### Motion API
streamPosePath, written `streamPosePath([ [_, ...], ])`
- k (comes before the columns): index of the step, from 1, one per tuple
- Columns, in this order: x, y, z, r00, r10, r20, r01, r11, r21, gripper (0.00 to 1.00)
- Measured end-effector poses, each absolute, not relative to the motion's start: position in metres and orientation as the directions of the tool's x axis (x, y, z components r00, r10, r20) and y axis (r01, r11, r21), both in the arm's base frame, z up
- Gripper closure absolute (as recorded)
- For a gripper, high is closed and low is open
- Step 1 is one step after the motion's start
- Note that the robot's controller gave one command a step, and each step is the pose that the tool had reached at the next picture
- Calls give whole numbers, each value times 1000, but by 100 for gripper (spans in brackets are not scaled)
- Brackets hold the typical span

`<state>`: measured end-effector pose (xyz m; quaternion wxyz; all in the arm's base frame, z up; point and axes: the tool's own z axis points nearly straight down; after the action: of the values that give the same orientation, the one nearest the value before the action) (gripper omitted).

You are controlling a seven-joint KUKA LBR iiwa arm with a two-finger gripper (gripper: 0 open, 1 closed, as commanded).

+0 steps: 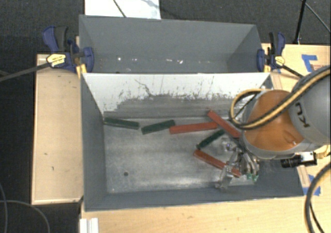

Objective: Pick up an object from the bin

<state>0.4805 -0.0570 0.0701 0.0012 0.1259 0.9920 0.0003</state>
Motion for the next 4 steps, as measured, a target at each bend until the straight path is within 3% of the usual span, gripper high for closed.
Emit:
streamPosePath([
  [1, 481, -57, 70, -970, 245, -3, 245, 970, 0, 0],
  [2, 481, -57, 70, -970, 242, -2, 242, 970, 0, 100],
  [3, 483, -57, 137, -972, 234, -9, 234, 972, 1, 100],
  [4, 484, -57, 142, -974, 228, -5, 228, 974, 0, 100],
])
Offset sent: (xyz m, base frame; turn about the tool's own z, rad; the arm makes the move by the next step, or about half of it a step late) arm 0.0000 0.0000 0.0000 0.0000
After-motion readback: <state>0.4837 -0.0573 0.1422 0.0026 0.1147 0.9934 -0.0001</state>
